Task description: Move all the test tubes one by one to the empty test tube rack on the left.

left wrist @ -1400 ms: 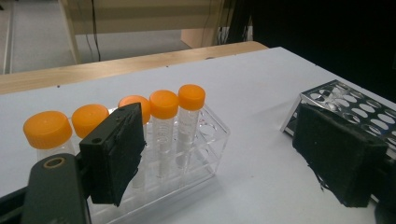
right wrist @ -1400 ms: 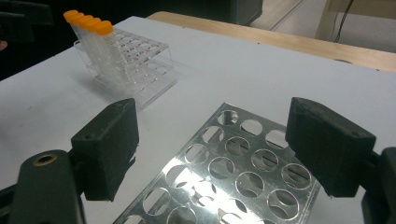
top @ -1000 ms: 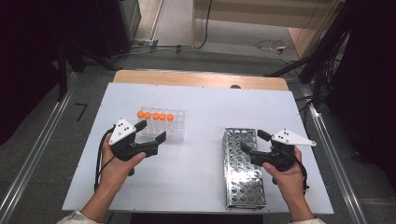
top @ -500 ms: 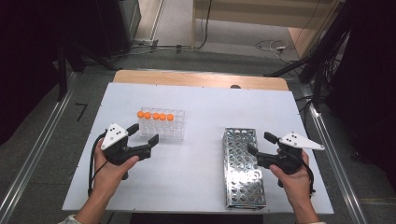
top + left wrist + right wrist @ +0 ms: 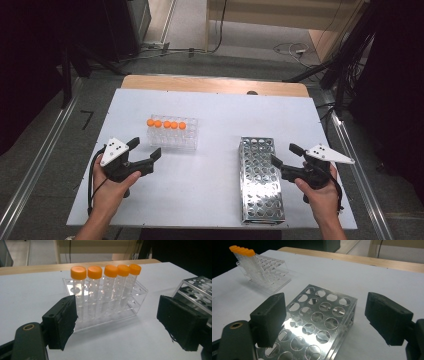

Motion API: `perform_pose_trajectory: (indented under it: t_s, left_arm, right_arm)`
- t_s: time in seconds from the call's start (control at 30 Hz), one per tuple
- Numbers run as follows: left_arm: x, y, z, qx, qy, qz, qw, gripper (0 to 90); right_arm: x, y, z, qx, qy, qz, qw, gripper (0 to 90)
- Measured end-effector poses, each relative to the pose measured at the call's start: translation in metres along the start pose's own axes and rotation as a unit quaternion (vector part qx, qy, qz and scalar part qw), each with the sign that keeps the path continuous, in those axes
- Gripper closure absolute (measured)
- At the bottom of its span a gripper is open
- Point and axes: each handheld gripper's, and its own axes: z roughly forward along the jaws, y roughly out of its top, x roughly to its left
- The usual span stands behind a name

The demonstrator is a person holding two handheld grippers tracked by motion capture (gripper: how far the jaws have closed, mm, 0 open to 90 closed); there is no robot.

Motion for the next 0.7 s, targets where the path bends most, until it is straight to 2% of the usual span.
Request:
perform_pose_trajectory:
  t_s: [0.17,0.7]
  left_arm:
    - [0.004,-0.004,-0.003,0.001,0.01,0.005,0.9999,17.9]
    - [0.01,-0.011,-0.011,0.006,0.016,0.0,0.9998,17.4]
  right_arm:
    - [-0.004,-0.003,-0.003,0.002,-0.005,0.003,1.0,15.8]
    - [-0.016,-0.014,-0.018,-0.001,-0.023,0.014,0.9996,15.8]
